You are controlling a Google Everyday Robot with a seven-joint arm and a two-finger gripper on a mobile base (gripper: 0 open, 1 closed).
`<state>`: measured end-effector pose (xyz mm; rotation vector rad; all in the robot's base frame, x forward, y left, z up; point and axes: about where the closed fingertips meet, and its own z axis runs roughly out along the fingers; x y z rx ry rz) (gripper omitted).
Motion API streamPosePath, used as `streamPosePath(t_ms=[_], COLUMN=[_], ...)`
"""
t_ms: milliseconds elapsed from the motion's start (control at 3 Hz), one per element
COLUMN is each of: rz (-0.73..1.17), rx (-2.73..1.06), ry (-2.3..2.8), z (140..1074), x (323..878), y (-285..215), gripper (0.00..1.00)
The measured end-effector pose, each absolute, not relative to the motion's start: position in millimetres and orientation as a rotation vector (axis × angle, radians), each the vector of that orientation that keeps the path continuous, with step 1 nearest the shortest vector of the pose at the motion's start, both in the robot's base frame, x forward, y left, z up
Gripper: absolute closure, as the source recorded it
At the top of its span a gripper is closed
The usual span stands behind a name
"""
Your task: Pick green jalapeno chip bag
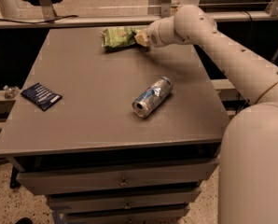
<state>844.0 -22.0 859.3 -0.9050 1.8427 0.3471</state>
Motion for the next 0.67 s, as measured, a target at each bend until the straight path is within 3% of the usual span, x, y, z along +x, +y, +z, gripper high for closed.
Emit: streamPosePath(t_ms=[333,667], rz=[0.384,0.461], rx=[-0.859,-0.825], ry=[1.784,1.711], z=[893.4,931.0], x=[836.8,819.1], y=[-23.3,-16.7], gripper=[1.0,1.0])
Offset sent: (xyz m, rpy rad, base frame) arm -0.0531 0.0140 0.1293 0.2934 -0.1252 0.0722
